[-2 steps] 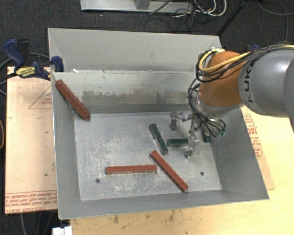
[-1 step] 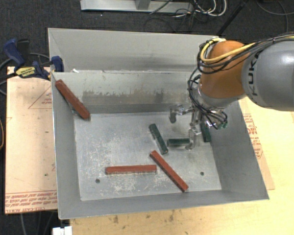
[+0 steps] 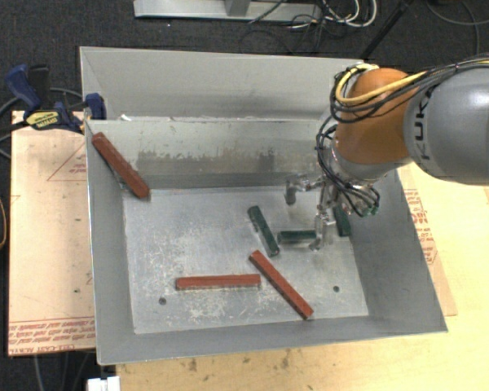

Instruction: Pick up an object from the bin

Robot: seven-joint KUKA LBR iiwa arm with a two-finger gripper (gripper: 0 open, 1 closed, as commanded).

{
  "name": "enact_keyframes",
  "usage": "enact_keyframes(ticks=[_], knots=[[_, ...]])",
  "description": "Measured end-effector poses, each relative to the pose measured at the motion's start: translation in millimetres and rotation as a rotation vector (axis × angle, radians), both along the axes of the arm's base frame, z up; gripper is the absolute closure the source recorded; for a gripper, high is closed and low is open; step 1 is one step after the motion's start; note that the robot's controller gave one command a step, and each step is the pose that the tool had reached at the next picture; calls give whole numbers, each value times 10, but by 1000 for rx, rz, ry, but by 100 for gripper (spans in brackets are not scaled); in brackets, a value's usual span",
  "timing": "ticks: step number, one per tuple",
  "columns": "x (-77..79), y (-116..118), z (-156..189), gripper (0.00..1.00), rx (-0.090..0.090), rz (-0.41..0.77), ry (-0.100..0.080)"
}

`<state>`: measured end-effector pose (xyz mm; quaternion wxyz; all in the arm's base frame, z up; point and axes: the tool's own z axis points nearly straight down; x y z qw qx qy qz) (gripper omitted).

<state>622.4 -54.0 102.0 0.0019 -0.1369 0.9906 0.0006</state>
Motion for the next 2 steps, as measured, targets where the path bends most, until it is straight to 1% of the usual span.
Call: enact_keyframes(ticks=[1,2], knots=[[69,-4,-341,0,1,-12,4],[76,0,-337,0,0,-12,1]])
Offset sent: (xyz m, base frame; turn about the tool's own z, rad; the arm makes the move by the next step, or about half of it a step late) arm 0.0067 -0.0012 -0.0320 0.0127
